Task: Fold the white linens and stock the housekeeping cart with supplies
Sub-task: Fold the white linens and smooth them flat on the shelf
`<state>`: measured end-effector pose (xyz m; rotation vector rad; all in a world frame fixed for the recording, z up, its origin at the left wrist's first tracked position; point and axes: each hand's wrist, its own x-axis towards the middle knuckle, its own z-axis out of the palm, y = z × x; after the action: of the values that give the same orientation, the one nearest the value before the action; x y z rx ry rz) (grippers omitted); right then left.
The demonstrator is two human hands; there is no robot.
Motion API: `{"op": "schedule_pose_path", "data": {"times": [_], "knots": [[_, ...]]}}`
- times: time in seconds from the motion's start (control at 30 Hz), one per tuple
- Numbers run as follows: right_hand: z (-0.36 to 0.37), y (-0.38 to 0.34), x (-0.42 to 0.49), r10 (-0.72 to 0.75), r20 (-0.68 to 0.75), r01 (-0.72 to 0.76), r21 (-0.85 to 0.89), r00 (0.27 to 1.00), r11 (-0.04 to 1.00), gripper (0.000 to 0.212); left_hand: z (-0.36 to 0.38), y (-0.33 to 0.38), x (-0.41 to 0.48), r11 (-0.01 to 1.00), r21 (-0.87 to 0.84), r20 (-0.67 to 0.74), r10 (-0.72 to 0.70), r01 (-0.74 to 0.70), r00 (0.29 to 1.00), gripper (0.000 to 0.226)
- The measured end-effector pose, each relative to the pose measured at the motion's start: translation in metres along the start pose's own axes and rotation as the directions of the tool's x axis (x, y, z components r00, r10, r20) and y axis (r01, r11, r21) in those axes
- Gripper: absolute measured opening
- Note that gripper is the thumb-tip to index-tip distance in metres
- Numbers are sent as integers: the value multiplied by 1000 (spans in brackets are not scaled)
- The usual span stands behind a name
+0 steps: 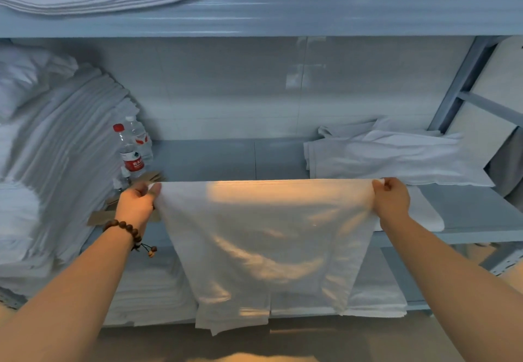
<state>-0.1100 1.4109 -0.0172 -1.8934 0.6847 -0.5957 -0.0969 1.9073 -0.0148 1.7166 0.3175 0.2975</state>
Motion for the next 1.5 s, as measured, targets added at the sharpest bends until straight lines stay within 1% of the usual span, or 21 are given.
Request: {"op": "schedule_pose_path", "data": {"times": [0.03, 0.1, 0.17, 0.27, 0.33, 0.4, 0.5, 0.57, 0.6, 0.67, 0.73, 0.8, 0.83, 0.93, 1.03, 1.1, 1.2, 1.3, 1.43, 1.47, 1.5], "knots": [[0, -1, 0, 1, -5, -1, 23, 1000, 1000, 18, -1, 2, 0, 1000, 4, 2, 8, -8, 1000, 10], [0, -3, 1, 15, 0, -15, 140, 1000, 990, 10, -3, 8, 0, 998, -51, 23, 24, -23, 999, 10], [-2, -9, 4, -15, 28, 8, 248, 1000, 969, 6, -6, 17, 1, 994, -90, 46, 62, -58, 997, 11], [-4, -17, 9, -35, 71, 11, 308, 997, 951, 5, -11, 27, 6, 992, -20, 22, 124, -124, 992, 8], [-1, -19, 16, -14, 115, -27, 347, 993, 937, 7, -10, 28, 13, 992, -29, -13, 121, -122, 993, 9], [8, -17, 24, 40, 152, -82, 280, 988, 957, 14, -5, 25, 22, 997, -15, -3, 74, -74, 997, 9], [22, -5, 28, 124, 140, -134, 63, 982, 989, 29, 5, 13, 36, 997, 65, -7, -37, 38, 999, 14], [30, -2, 25, 149, 95, -150, 8, 984, 989, 25, 12, 4, 44, 983, 112, -85, -133, 142, 987, 13], [34, -4, 20, 155, 72, -155, -4, 985, 988, 22, 14, -1, 46, 965, 162, -107, -188, 204, 976, 18], [41, -8, 7, 155, 60, -154, -16, 986, 988, 26, 26, -7, 42, 934, 193, -105, -286, 301, 953, 29], [49, -13, -13, 154, 114, -154, -7, 982, 988, 29, 47, -1, 26, 943, 130, -78, -298, 306, 951, 13], [59, -21, -37, 160, 216, -175, 55, 963, 983, 22, 72, 9, 5, 945, -40, -14, -326, 325, 945, 6], [64, -26, -49, 162, 275, -199, 110, 948, 974, 15, 84, 13, -5, 952, -85, 11, -293, 293, 956, 4], [80, -41, -86, 112, 391, -224, 252, 913, 942, 9, 110, 27, -36, 986, -54, 123, -150, 158, 981, 11], [89, -55, -118, 59, 456, -221, 310, 888, 924, 11, 127, 37, -60, 998, -12, 263, -57, 62, 963, 12], [92, -63, -135, 22, 486, -207, 329, 874, 921, 12, 136, 43, -72, 1000, 30, 316, -7, -3, 949, 13], [95, -72, -155, -56, 484, -135, 352, 873, 926, 10, 143, 49, -86, 989, 103, 336, 62, -102, 940, 11], [96, -80, -168, -119, 447, -56, 358, 887, 932, 8, 143, 54, -91, 978, 135, 310, 111, -159, 944, 7], [95, -87, -178, -180, 413, 28, 348, 893, 937, 3, 138, 55, -93, 985, 101, 319, 102, -141, 942, 12], [93, -89, -180, -201, 432, 41, 352, 879, 935, 8, 137, 55, -94, 988, 81, 326, 98, -131, 940, 18], [91, -91, -181, -222, 463, 52, 353, 858, 934, 18, 135, 55, -94, 990, 66, 334, 94, -123, 938, 22]]}}
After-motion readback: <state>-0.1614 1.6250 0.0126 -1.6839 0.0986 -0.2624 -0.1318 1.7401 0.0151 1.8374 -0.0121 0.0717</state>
